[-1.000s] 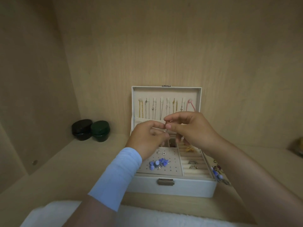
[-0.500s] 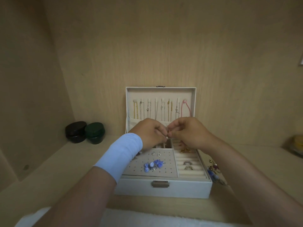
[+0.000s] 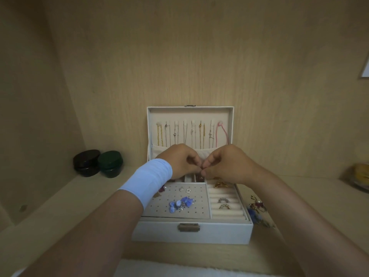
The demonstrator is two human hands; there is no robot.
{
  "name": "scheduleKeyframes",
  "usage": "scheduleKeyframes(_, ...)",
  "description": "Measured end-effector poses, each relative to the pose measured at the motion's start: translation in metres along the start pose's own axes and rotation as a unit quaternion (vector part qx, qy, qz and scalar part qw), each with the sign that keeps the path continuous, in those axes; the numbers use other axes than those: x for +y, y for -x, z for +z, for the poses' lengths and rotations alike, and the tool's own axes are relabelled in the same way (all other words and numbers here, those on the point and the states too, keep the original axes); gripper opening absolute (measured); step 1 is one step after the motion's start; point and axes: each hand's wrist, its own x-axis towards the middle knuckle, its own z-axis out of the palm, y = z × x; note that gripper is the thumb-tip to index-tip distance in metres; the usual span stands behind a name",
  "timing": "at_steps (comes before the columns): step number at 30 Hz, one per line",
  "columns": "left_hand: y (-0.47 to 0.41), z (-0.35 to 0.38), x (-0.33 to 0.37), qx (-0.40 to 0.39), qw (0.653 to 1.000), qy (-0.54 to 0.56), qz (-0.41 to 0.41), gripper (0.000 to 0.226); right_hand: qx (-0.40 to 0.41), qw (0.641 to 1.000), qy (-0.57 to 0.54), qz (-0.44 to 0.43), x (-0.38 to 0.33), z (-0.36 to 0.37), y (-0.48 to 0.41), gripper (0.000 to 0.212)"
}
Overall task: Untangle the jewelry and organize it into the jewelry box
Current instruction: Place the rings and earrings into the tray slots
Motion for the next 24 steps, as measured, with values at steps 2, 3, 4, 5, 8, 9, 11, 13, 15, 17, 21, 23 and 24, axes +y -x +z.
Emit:
scheduleKeyframes(2,0.003,-0.003,-0.004,0.03,0.999,0.012,-0.002,0.01,0.026,0.999,0.024,-0.005,-0.001,0.003,0.001,0.014)
scheduleKeyframes(3,0.006,-0.006,-0.005,0.047,0.999,0.017,-0.006,0.011,0.036,0.998,0.043,-0.008,-0.001,0.004,0.001,0.015)
scheduleKeyframes(4,0.01,-0.008,-0.006,0.057,0.998,0.02,-0.012,0.01,0.041,0.997,0.065,-0.013,-0.002,0.006,0.002,0.016)
scheduleKeyframes(5,0.016,-0.01,-0.007,0.058,0.998,0.022,-0.019,0.01,0.04,0.995,0.089,-0.018,-0.002,0.008,0.002,0.017)
scheduleKeyframes(8,0.038,-0.013,-0.006,0.036,0.999,0.013,-0.037,0.009,0.019,0.989,0.141,-0.031,-0.003,0.013,0.004,0.018)
scheduleKeyframes(9,0.047,-0.014,-0.005,0.027,0.999,0.005,-0.038,0.01,0.012,0.989,0.146,-0.032,-0.003,0.013,0.004,0.02)
scheduleKeyframes(11,0.064,-0.015,-0.002,0.002,0.999,-0.003,-0.032,0.01,0.005,0.991,0.13,-0.03,-0.004,0.008,0.004,0.028)
scheduleKeyframes(13,0.076,-0.017,0.001,-0.021,0.999,-0.001,-0.027,0.01,0.003,0.994,0.11,-0.029,-0.005,0.003,0.003,0.027)
scheduleKeyframes(15,0.085,-0.018,0.003,-0.015,1.0,-0.007,-0.021,0.01,0.0,0.994,0.108,-0.03,-0.006,0.002,0.004,0.02)
scheduleKeyframes(17,0.088,-0.019,0.006,0.004,1.0,-0.026,-0.009,0.009,-0.013,0.993,0.113,-0.033,-0.004,0.006,0.004,0.015)
scheduleKeyframes(21,0.092,-0.017,0.01,-0.021,1.0,-0.014,-0.011,0.009,-0.017,0.993,0.11,-0.029,-0.002,0.01,0.003,0.01)
scheduleKeyframes(23,0.093,-0.015,0.01,-0.034,0.998,-0.053,-0.006,0.018,-0.008,0.992,0.122,-0.03,-0.001,0.011,0.001,0.01)
scheduleKeyframes(24,0.093,-0.014,0.01,-0.037,0.996,-0.077,-0.002,0.022,-0.005,0.991,0.131,-0.03,-0.001,0.013,0.001,0.01)
